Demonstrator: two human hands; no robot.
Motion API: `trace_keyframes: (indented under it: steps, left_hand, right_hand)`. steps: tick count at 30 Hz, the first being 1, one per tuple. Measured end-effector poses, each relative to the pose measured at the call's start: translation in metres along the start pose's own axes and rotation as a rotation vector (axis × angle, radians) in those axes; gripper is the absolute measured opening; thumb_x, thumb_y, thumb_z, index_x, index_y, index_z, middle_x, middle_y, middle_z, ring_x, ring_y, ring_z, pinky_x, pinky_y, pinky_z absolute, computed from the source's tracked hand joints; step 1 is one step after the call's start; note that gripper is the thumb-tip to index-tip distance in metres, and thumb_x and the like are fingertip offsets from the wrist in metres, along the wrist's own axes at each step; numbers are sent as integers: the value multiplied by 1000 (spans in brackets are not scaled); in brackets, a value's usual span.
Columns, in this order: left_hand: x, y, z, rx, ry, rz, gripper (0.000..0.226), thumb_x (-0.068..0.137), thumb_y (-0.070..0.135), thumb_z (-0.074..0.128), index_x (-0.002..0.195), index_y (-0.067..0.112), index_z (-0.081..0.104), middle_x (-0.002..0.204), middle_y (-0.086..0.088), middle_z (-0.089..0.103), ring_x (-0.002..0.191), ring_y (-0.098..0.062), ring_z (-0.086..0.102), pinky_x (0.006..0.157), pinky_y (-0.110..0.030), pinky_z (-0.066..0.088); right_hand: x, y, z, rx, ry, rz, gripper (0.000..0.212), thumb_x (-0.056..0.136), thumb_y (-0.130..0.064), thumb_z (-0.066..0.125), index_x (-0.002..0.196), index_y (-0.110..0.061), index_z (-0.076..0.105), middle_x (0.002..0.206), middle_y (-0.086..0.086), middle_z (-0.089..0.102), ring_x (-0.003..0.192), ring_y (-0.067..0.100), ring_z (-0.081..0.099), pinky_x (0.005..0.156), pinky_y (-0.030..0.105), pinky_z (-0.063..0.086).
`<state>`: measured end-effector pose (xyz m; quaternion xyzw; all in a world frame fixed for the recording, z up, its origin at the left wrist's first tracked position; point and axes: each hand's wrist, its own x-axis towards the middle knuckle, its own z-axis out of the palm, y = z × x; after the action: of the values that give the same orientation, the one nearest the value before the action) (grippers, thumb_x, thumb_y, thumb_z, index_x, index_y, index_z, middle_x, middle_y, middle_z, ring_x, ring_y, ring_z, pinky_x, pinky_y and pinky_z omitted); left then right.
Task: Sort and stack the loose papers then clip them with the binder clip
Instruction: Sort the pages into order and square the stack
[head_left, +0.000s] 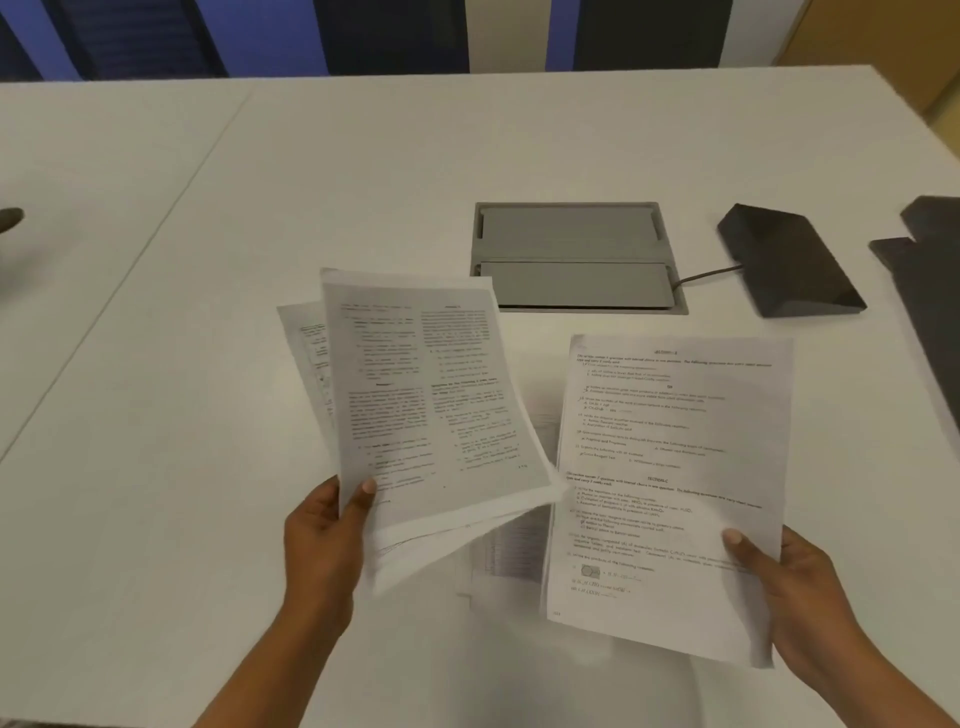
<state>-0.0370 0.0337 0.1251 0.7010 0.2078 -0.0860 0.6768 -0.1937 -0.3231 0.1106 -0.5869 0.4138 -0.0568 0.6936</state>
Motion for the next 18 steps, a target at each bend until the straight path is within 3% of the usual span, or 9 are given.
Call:
trace_keyframes:
  steps: [3,6,11,15,18]
  left_hand:
    - [-5,14,1,-28,3,29,21,90,14,69,111,12,72,107,-6,77,97,-28,73,87,-40,57]
    - [-13,25,5,-23,-62,45,17,89,14,69,105,16,73,103,-3,78,93,-24,75,74,-30,61]
    - [-32,32,27,22,-227,16,19,94,18,61,106,12,75,99,-5,80,90,-26,76,81,-41,59]
    - [-43,33,45,34,-291,4,24,99,21,54,102,13,76,96,-5,80,87,-26,77,77,-39,59]
    - [-48,31,55,76,-342,-19,25,100,20,52,100,13,76,95,-4,80,86,-23,77,78,-38,59]
  right_hand:
    - [-1,-3,3,0,-3,5,36,79,-17,67,113,-7,67,105,14,76,90,33,74,71,37,60]
    - [-3,-7,9,1,-13,3,38,72,-22,69,108,-11,69,100,10,78,82,26,76,72,37,62]
    - [1,-13,28,3,-50,9,22,87,-10,66,109,-12,69,99,6,78,85,27,75,81,43,58]
    - [3,-20,51,34,-64,24,23,90,-11,64,112,-11,68,104,10,77,95,32,73,87,49,56]
    - [1,-27,65,-3,-104,30,17,90,-14,65,106,-12,71,97,11,78,85,31,75,71,43,61]
